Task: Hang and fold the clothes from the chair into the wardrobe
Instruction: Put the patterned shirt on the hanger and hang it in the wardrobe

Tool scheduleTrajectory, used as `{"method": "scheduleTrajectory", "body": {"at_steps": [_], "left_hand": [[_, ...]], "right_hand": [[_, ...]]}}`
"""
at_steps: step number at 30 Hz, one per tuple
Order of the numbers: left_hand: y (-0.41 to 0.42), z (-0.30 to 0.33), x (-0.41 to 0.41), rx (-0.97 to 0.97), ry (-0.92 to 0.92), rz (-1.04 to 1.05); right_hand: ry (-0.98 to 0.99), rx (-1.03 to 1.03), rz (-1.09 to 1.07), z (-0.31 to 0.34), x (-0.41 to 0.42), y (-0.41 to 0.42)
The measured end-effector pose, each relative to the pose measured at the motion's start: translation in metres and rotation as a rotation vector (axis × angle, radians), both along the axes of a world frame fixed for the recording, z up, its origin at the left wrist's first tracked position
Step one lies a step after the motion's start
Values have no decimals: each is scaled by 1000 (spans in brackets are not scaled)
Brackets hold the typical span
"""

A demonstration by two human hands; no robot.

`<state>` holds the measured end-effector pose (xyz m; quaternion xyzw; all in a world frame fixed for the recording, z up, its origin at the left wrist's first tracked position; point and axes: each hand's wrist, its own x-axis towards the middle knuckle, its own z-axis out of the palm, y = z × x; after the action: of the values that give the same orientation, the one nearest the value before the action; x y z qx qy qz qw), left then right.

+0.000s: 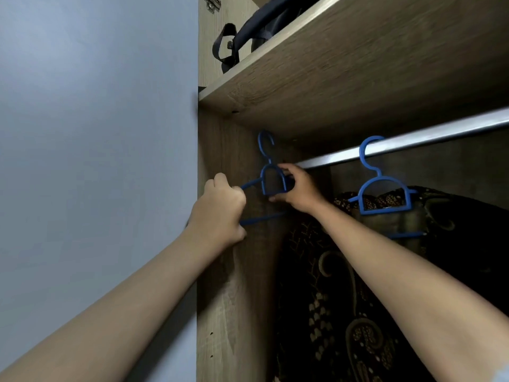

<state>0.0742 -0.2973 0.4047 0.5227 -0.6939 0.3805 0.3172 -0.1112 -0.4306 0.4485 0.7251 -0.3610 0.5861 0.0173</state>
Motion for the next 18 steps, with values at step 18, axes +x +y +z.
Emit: {"method": "scheduleTrajectory", "body": {"at_steps": [18], "left_hand": [[76,0,27,-45,-22,94]], "right_hand": [[-39,-53,160,-13,22,47]]}}
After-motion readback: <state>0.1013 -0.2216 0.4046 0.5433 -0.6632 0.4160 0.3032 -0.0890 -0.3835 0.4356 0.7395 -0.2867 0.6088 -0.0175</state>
